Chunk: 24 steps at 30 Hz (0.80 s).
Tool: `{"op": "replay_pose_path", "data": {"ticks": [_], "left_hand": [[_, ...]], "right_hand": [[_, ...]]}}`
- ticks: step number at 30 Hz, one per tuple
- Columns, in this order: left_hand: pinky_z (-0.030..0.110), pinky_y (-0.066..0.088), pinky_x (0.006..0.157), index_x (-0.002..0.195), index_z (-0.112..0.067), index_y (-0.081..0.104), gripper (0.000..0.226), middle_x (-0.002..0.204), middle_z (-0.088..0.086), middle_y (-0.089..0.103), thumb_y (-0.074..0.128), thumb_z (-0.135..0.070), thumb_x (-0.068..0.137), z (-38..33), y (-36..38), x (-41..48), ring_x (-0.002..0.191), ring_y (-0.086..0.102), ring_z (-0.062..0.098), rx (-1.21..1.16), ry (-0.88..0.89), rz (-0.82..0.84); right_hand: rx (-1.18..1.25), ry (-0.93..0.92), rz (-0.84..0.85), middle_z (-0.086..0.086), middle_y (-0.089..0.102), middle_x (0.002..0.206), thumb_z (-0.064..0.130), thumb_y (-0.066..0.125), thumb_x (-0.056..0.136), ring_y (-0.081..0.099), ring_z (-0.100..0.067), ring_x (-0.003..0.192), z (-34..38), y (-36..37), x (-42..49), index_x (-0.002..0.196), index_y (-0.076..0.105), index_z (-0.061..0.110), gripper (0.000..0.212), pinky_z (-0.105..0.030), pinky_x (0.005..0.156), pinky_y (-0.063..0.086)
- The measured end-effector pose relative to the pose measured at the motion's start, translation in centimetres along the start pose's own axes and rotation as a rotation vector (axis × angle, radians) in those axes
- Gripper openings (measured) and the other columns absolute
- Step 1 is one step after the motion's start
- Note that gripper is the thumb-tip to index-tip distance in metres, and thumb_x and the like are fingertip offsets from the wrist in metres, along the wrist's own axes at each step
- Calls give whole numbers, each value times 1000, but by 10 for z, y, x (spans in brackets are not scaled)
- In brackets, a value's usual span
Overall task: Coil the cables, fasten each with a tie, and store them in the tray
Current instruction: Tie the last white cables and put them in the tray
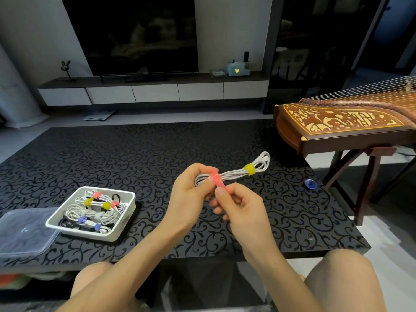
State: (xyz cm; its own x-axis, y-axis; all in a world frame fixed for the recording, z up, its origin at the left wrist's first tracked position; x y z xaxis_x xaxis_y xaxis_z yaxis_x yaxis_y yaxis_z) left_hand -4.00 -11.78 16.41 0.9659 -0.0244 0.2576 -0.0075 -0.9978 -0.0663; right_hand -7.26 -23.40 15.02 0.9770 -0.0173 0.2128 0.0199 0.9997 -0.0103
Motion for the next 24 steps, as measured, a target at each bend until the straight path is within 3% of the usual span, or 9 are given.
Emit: {"op": "replay_pose_path", "data": {"ticks": [3, 9, 15, 18, 22, 24], "left_hand": [[19, 45, 52, 95, -15, 62, 21, 63, -6, 60, 52, 2, 90, 5, 1, 2, 54, 52, 8, -65, -95, 22], [21, 41, 50, 101, -15, 43, 27, 54, -3, 52, 41, 10, 91, 17, 1, 2, 48, 43, 10, -251, -245, 108], [21, 38, 50, 90, -10, 39, 22, 56, 4, 50, 47, 10, 85, 16, 6, -3, 47, 40, 12, -387, -263, 283], [19, 36, 46, 87, -12, 37, 22, 55, 7, 47, 51, 3, 79, 5, 9, -3, 45, 35, 11, -466, -321, 490], [18, 33, 43, 87, -13, 36, 26, 54, 7, 49, 54, 2, 77, -2, 6, -4, 43, 33, 8, -290, -409, 674], [17, 33, 41, 87, -14, 34, 29, 53, 7, 51, 55, 1, 73, -3, 2, -4, 42, 36, 9, -202, -450, 689]], "right_hand": [[76, 51, 81, -2, 65, 60, 15, 51, 97, 54, -4, 53, -6, 2, -2, 77, 67, 11, 26, -10, 51, 39], [-64, 53, 64, -4, 60, 50, 14, 53, 95, 51, -6, 44, -23, -6, 2, 75, 68, 11, 25, -16, 49, 41], [171, 154, 153, -14, 67, 60, 10, 63, 84, 59, -15, 48, -32, -14, 11, 79, 72, 8, 10, -20, 48, 45], [254, 178, 298, -9, 69, 62, 12, 68, 71, 64, -15, 53, -25, -22, 23, 71, 74, 9, 7, -21, 51, 49], [388, 366, 572, -9, 69, 64, -3, 66, 74, 67, -14, 57, -17, -19, 32, 69, 75, 10, 17, -21, 55, 52], [398, 423, 682, -9, 70, 69, 4, 60, 75, 67, -15, 64, -11, -17, 35, 74, 75, 6, 15, -23, 62, 53]]}}
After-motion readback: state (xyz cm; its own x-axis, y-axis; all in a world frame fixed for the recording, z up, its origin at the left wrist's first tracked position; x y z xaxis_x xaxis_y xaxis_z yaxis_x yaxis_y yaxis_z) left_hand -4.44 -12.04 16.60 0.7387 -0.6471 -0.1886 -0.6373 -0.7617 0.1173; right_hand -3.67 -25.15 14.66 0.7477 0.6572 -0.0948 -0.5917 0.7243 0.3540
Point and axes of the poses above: each hand's wrist, its own x-axis towards the middle knuckle, its own y-axis out of the palm, z = x × y, the point moved 5 cm from there along x, towards the middle knuckle
